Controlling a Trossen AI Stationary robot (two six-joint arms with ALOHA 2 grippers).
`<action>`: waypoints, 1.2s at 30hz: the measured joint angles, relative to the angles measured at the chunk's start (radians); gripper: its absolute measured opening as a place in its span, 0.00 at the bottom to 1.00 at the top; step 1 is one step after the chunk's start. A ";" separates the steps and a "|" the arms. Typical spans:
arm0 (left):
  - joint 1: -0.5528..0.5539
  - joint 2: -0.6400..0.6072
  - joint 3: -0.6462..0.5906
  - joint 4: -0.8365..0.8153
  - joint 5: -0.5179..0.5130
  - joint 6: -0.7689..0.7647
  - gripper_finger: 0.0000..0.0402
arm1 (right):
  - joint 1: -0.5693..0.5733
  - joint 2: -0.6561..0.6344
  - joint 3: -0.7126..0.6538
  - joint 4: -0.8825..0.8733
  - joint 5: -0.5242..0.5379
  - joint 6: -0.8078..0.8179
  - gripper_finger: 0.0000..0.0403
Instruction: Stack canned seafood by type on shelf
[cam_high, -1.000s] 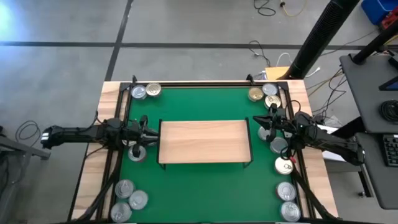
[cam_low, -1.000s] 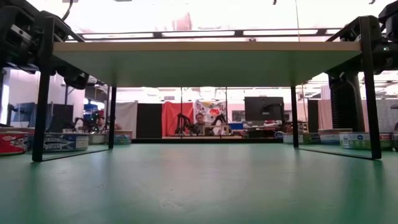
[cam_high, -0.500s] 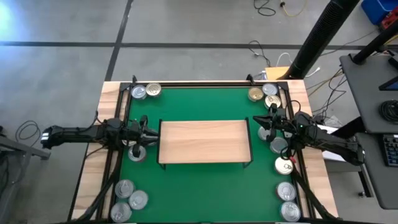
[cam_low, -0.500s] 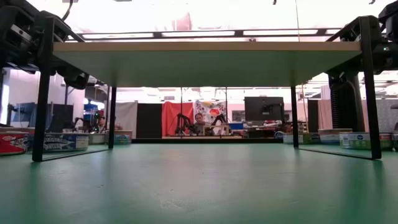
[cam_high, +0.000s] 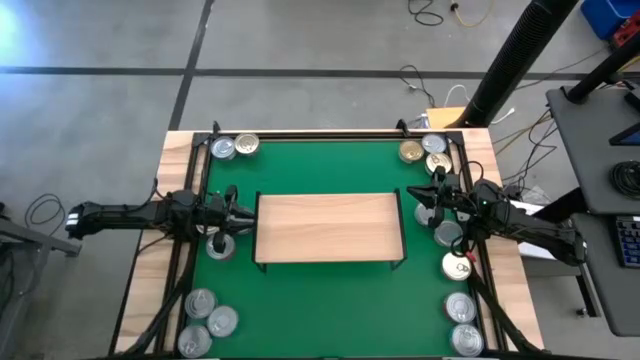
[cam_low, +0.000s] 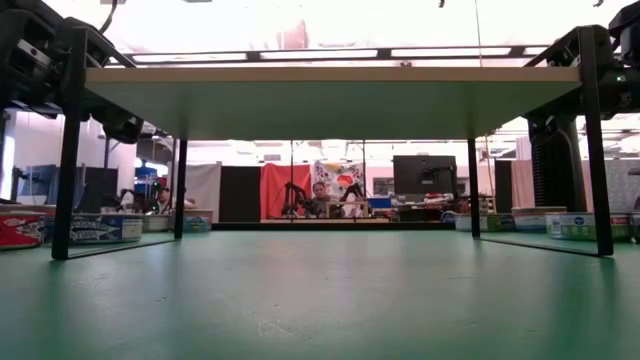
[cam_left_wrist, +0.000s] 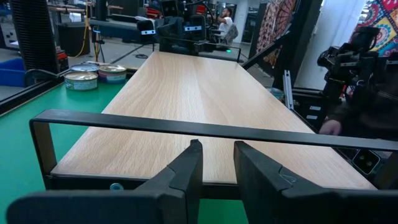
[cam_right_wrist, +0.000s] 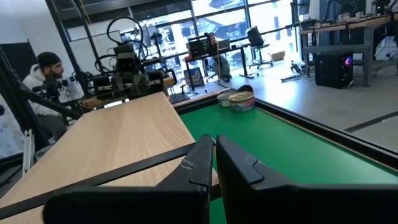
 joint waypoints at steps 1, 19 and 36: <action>0.000 0.000 0.000 0.000 0.000 0.000 0.19 | 0.000 0.000 0.000 0.000 0.000 0.000 0.03; 0.000 0.000 0.000 0.000 0.000 0.000 0.19 | 0.000 0.000 0.000 0.004 0.000 0.001 0.03; 0.000 0.000 0.000 0.000 0.000 0.000 0.19 | 0.000 0.123 0.225 -0.273 0.387 -0.022 0.03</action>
